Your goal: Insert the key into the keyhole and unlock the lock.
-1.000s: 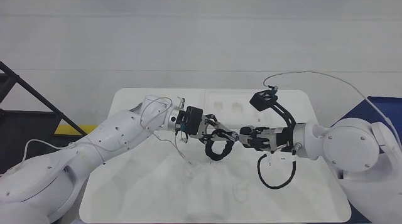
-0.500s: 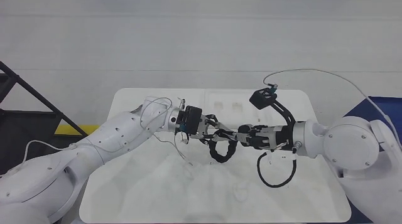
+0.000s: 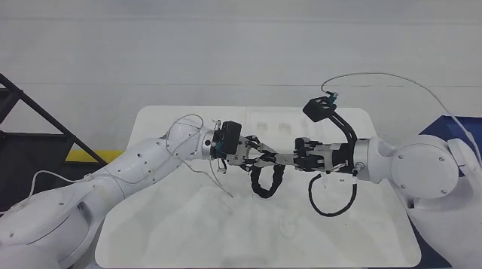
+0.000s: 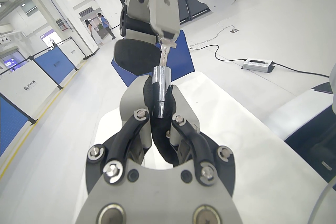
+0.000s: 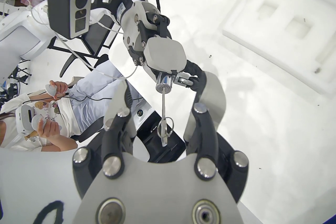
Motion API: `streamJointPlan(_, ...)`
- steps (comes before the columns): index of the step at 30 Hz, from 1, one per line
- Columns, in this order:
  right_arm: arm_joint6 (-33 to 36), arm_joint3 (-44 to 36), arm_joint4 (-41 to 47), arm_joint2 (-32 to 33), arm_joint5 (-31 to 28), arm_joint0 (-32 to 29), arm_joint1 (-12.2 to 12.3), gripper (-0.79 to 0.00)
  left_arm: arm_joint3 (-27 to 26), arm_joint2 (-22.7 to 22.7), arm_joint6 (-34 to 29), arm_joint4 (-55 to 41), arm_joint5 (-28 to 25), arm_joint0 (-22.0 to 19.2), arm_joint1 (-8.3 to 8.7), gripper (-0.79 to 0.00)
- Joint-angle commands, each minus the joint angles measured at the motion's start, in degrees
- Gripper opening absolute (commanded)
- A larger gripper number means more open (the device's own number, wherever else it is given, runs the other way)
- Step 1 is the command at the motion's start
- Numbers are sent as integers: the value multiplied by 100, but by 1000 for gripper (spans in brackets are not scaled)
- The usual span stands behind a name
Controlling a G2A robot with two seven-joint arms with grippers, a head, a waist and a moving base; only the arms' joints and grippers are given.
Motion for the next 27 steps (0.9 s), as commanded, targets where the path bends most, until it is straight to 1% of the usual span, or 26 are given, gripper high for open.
streamJointPlan(1,-83,14,65,67,-41,10,2,0,32,0,-56,-133,-56,11,-5,-785)
streamJointPlan(3,-167,-4,89,142,-182,11,9,0,68,0,-114,-294,-113,23,-8,-785)
streamJointPlan(8,-177,-78,-120,294,-1101,-113,59,0,119,0,-366,-772,-365,13,-9,-785)
streamJointPlan(11,-161,-153,-434,398,-1700,-255,103,0,109,0,-627,-1172,-627,10,-2,-785)
streamJointPlan(15,-152,-200,-719,475,-2200,-522,150,0,147,-108,-1040,-1809,-1040,46,10,-785)
streamJointPlan(19,-138,-195,-778,491,-2303,-609,163,0,205,-340,-1478,-2203,-1476,122,15,-785)
streamJointPlan(22,-138,-195,-778,491,-2303,-609,163,0,258,-402,-1481,-2270,-1479,186,11,-785)
streamJointPlan(27,-210,-200,-890,475,-2349,-664,166,0,352,-301,-1482,-2261,-1479,148,4,-785)
